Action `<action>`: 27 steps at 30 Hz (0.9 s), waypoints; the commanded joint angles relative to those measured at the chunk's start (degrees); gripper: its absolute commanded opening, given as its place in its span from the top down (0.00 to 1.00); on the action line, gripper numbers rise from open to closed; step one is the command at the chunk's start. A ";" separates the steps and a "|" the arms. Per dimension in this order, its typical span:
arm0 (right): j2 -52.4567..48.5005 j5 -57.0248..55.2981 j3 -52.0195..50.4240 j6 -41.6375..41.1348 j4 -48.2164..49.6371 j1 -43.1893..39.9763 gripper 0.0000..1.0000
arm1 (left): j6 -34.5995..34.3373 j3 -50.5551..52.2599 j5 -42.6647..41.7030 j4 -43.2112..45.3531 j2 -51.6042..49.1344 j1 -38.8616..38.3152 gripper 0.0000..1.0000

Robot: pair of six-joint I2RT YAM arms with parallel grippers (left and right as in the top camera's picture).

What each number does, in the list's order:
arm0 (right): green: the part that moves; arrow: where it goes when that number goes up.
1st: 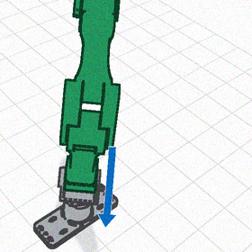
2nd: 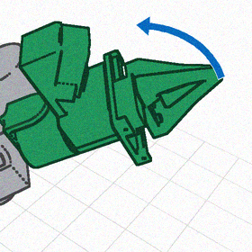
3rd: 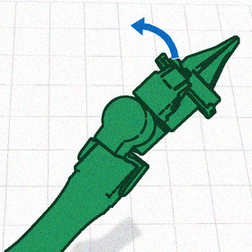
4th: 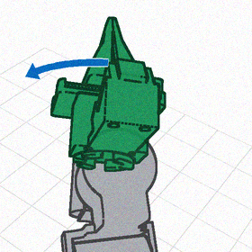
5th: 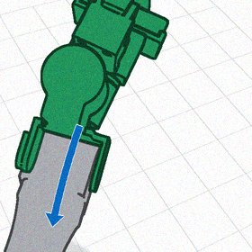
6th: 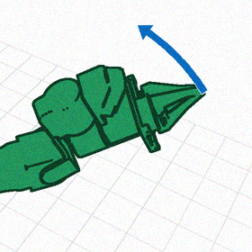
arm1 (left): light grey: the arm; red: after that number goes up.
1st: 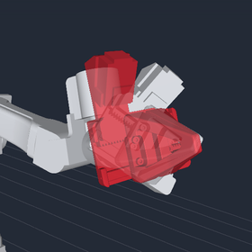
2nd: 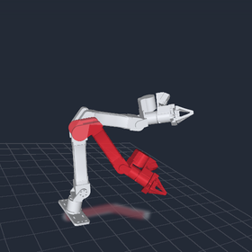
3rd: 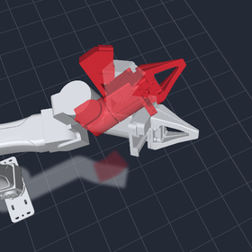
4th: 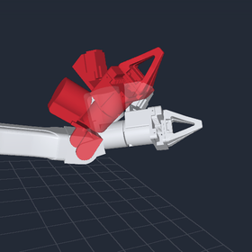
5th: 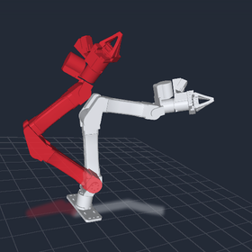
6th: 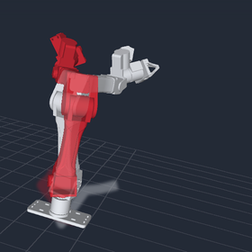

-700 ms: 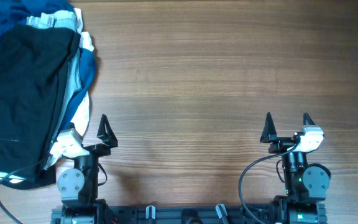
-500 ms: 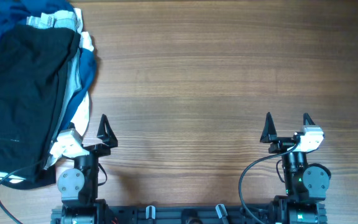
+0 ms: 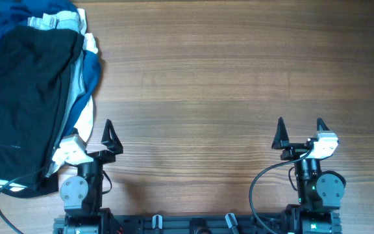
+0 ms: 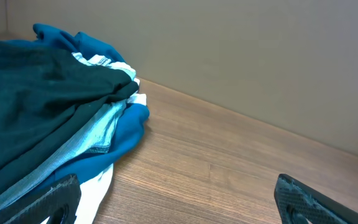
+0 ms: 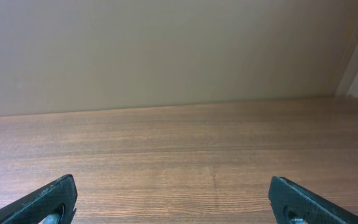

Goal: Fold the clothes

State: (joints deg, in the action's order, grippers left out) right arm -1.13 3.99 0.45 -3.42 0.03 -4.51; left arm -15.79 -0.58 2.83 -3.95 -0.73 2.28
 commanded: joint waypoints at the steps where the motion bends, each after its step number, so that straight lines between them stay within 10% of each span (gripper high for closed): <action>1: 0.11 -0.81 -0.15 -0.68 0.13 0.28 0.00 | 0.13 0.26 -0.87 -0.07 0.31 0.31 0.00; 27: 0.11 -1.49 -0.15 -0.85 0.22 0.28 0.00 | 0.13 0.26 -0.87 0.00 0.31 0.31 0.00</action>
State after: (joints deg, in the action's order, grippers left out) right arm -1.13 3.53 0.45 -3.42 0.03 -4.51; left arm -15.79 -0.58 2.83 -3.92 -0.73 2.28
